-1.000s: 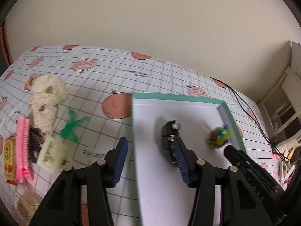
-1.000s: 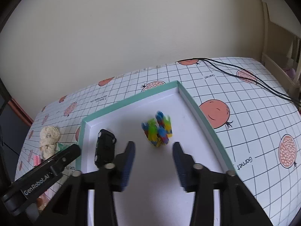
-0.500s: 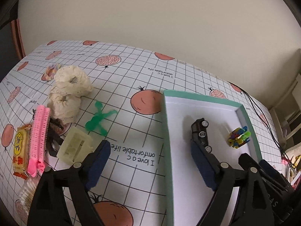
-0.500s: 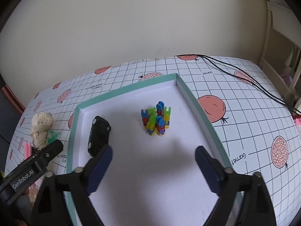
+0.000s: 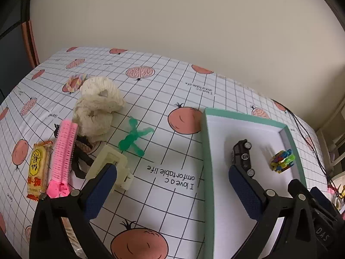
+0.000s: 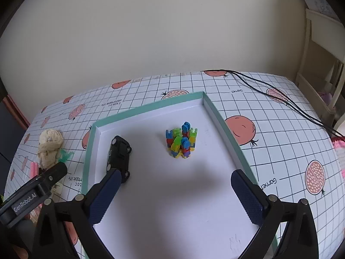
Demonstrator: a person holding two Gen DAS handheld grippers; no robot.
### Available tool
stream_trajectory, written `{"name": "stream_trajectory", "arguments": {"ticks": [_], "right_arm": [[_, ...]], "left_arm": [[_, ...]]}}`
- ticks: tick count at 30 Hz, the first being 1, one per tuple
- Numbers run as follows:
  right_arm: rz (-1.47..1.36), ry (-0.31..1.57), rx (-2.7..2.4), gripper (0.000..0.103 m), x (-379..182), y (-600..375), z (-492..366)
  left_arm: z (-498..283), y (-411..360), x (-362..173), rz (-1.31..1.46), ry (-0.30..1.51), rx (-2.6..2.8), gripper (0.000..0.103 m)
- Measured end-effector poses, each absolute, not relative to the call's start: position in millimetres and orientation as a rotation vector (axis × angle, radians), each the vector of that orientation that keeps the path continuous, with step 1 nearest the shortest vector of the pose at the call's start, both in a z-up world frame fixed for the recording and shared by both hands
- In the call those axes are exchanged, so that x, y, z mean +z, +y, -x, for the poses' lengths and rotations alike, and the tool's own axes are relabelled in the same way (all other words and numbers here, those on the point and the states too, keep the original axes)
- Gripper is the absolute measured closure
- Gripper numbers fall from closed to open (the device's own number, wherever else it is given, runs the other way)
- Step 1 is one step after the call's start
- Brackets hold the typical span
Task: Organize objects
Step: 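Withdraw both tools from the tray back toward the remaining items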
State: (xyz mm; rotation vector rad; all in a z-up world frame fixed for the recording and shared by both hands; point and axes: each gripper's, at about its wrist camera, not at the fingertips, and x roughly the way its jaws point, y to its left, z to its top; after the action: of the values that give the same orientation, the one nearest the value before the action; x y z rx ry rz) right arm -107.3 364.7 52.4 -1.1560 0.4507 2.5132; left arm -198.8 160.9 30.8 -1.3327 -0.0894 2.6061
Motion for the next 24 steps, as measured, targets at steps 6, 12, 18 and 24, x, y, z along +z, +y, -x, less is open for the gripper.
{"name": "stream_trajectory", "arguments": {"ticks": [6, 12, 18, 24], "right_arm": [[1.157, 0.441, 2.508, 0.000, 56.4, 363.0, 105.5], [1.137, 0.437, 2.512, 0.000, 67.4, 361.2, 99.9], [1.118, 0.497, 2.521, 0.000, 80.1, 355.6, 93.5], [1.115, 0.517, 2.542, 0.000, 93.2, 337.9, 86.2]], "left_arm": [[193.9, 159.0, 37.3, 1.329, -0.093, 2.592, 0.000], [190.8, 152.2, 47.1, 1.331, -0.082, 2.575, 0.000], [185.1, 137.8, 63.4, 1.312, -0.083, 2.561, 0.000], [178.2, 110.0, 75.7, 1.322, -0.111, 2.568, 0.000]]}}
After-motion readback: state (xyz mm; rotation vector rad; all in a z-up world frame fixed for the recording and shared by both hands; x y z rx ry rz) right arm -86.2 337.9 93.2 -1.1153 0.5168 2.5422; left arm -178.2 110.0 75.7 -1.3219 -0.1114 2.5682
